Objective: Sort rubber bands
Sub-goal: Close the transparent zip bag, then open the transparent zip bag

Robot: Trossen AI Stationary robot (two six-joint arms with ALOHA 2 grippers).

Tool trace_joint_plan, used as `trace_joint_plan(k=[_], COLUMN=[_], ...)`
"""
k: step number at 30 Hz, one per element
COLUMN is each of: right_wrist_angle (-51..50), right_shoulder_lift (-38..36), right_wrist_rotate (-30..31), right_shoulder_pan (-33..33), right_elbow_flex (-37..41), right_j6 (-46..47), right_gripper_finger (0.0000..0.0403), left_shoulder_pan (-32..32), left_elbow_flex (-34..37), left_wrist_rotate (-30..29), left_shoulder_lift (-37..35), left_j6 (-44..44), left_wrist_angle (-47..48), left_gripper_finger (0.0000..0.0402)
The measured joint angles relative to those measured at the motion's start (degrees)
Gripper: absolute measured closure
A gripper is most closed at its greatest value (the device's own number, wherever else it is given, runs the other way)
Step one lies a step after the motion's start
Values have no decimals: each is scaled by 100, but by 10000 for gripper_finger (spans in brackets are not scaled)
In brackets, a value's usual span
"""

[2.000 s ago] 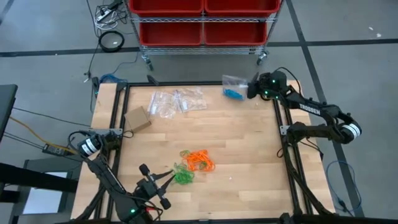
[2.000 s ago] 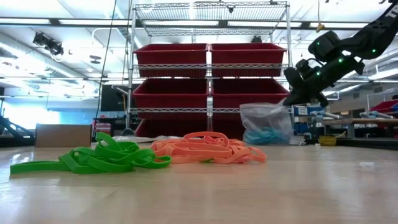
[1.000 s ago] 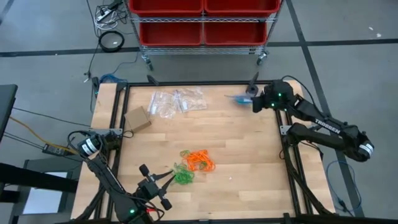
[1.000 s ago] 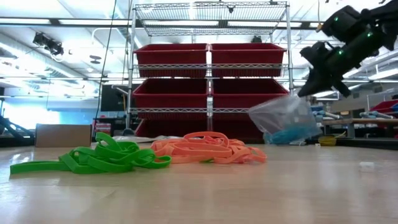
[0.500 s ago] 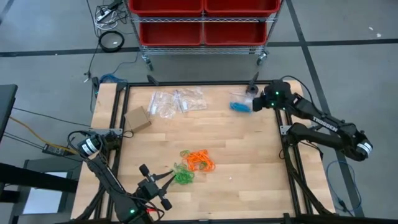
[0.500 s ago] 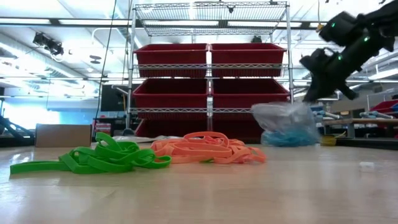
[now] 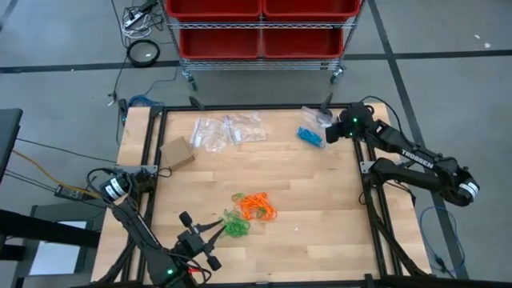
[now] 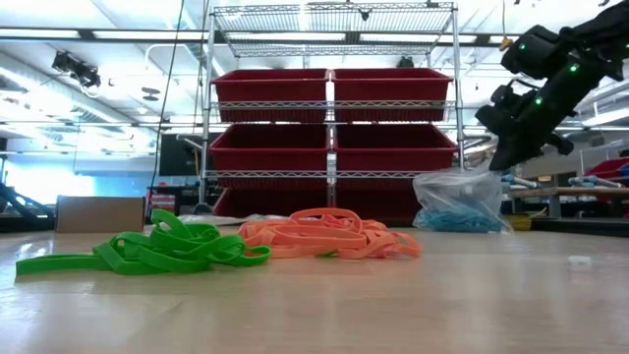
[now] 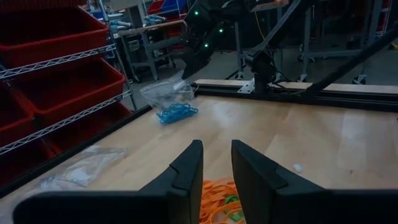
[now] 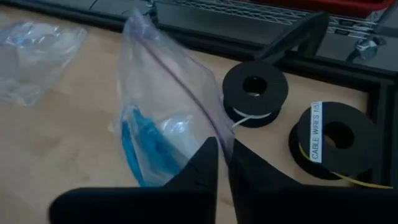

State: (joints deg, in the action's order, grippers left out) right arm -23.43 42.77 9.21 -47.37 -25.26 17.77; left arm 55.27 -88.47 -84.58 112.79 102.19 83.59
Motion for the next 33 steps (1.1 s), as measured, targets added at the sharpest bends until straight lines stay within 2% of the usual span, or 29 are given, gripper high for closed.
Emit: trace_joint_plan(k=[4, 8, 14, 17, 20, 24, 26, 29, 33], right_wrist_angle=[5, -35, 30, 195, 485, 828, 884, 880, 1282], right_shoulder_lift=[-32, -156, -549, -832, -1083, -1244, -1249, -1222, -1088], right_wrist_rotate=[133, 677, 890, 455, -617, -2306, -2768, -2773, -1860], right_shoulder_pan=[0, 0, 22, 142, 346, 921, 1406, 2334, 3639], right_elbow_flex=[0, 0, 0, 0, 0, 0, 0, 0, 0], right_j6=[48, 191, 164, 193, 220, 480, 687, 817, 906], right_gripper_finger=[310, 264, 249, 253, 257, 263, 265, 266, 266], left_shoulder_pan=[0, 0, 0, 0, 0, 0, 0, -20, -111], left_elbow_flex=[0, 0, 0, 0, 0, 0, -3, -43, -199], left_wrist_rotate=[-1, 3, 52, 61, 88, 458, 627, 734, 805], left_shoulder_lift=[0, 0, 0, 0, 0, 0, 0, 0, 0], left_j6=[2, 4, 7, 7, 7, 7, 7, 7, 9], left_wrist_angle=[1, -5, -51, -43, -28, 116, 176, 298, 654], left_gripper_finger=[312, 312, 312, 312, 312, 312, 312, 312, 312])
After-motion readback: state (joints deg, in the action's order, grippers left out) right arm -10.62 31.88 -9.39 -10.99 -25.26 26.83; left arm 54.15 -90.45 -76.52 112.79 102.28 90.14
